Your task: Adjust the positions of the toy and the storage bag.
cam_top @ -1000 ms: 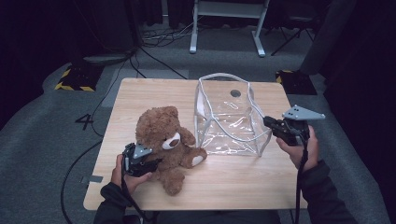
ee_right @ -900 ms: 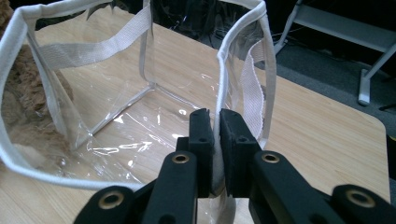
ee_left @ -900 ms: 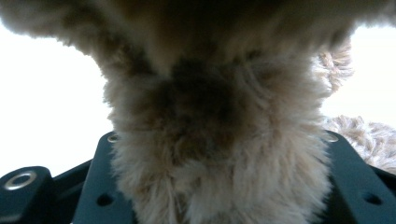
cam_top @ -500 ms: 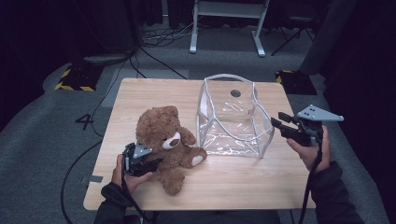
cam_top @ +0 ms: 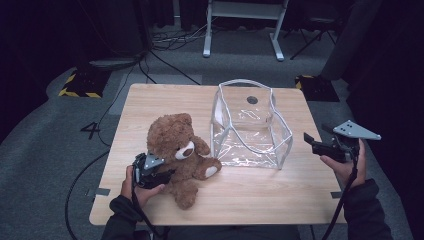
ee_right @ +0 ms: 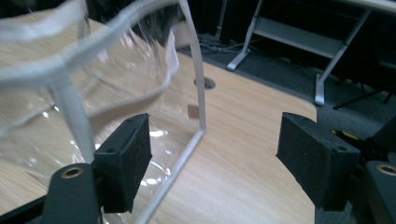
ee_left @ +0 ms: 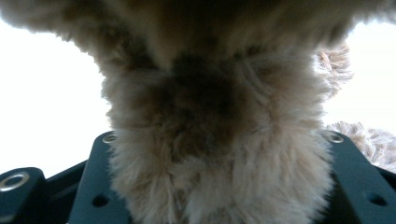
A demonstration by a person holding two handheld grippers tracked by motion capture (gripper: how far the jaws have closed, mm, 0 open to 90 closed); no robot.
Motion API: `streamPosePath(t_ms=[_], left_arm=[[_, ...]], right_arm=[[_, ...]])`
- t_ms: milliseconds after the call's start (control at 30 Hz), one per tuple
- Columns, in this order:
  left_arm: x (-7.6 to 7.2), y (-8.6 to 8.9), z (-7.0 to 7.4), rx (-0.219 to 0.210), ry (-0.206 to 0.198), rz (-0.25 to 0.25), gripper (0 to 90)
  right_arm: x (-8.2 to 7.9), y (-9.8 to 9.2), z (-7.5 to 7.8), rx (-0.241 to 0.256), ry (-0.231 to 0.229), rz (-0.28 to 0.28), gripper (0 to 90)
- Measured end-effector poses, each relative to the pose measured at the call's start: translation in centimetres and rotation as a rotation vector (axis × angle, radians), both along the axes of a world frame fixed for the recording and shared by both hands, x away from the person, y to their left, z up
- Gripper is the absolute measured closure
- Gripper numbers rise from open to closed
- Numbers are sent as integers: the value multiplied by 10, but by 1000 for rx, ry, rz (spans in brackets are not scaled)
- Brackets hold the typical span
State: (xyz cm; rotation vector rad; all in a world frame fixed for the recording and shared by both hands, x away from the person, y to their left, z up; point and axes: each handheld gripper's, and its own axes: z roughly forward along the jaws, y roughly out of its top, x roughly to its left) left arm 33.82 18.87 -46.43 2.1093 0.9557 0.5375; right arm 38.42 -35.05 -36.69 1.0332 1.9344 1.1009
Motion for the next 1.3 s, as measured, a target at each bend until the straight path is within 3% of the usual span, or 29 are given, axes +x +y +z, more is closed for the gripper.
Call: streamPosePath(t_ms=[100, 133, 167, 200, 233, 333, 467, 500, 533, 633, 867, 900, 967, 1000, 1033, 1067, 1100, 1133, 1300], left_arm=[[1, 1, 0, 23, -18, -15, 480], [1, 1, 0, 25, -20, -16, 481], [0, 0, 0, 26, -19, -13, 481], [-10, -9, -3, -92, 58, 116, 481], [-11, -12, -4, -118, 74, 126, 482], [-1, -2, 0, 19, -25, 2, 484], [-1, -3, 0, 47, -51, -5, 482], [-11, -13, -4, -71, 30, 121, 479], [-13, -15, -7, -110, 33, 124, 476], [-11, -13, -8, -92, 8, 108, 469], [-11, -14, -6, -106, 43, 108, 464], [-4, -7, -4, -27, -17, 40, 463], [-6, -8, -4, -52, 5, 44, 459], [0, -3, -1, 23, -40, -18, 458], [0, -3, -1, 28, -42, -22, 453], [-5, -8, -3, -48, 8, 50, 445], [-4, -7, -3, -24, -6, 44, 443], [-10, -13, -5, -113, 56, 112, 443], [-11, -13, -6, -113, 53, 113, 438]], right_arm=[[3, -4, -19, -15, 28, 10, 246], [4, -5, -34, -29, 57, 32, 239], [4, -5, -34, -29, 57, 32, 233], [5, -5, -43, -44, 77, 48, 229], [5, -5, -50, -57, 91, 55, 227], [6, -4, -70, -81, 141, 75, 212], [5, -6, -93, -94, 192, 90, 210], [5, -6, -100, -97, 213, 92, 210], [5, -6, -102, -103, 222, 96, 210], [4, -7, -113, -128, 247, 107, 208], [3, -11, -128, -108, 287, 126, 204], [2, -11, -129, -103, 288, 123, 204], [1, -12, -132, -97, 294, 133, 204], [1, -13, -134, -87, 295, 143, 204], [0, -15, -135, -75, 296, 146, 205], [1, -17, -139, -69, 308, 143, 205], [1, -17, -140, -73, 310, 140, 205], [1, -17, -140, -73, 310, 140, 205], [0, -19, -145, -58, 320, 130, 199]])
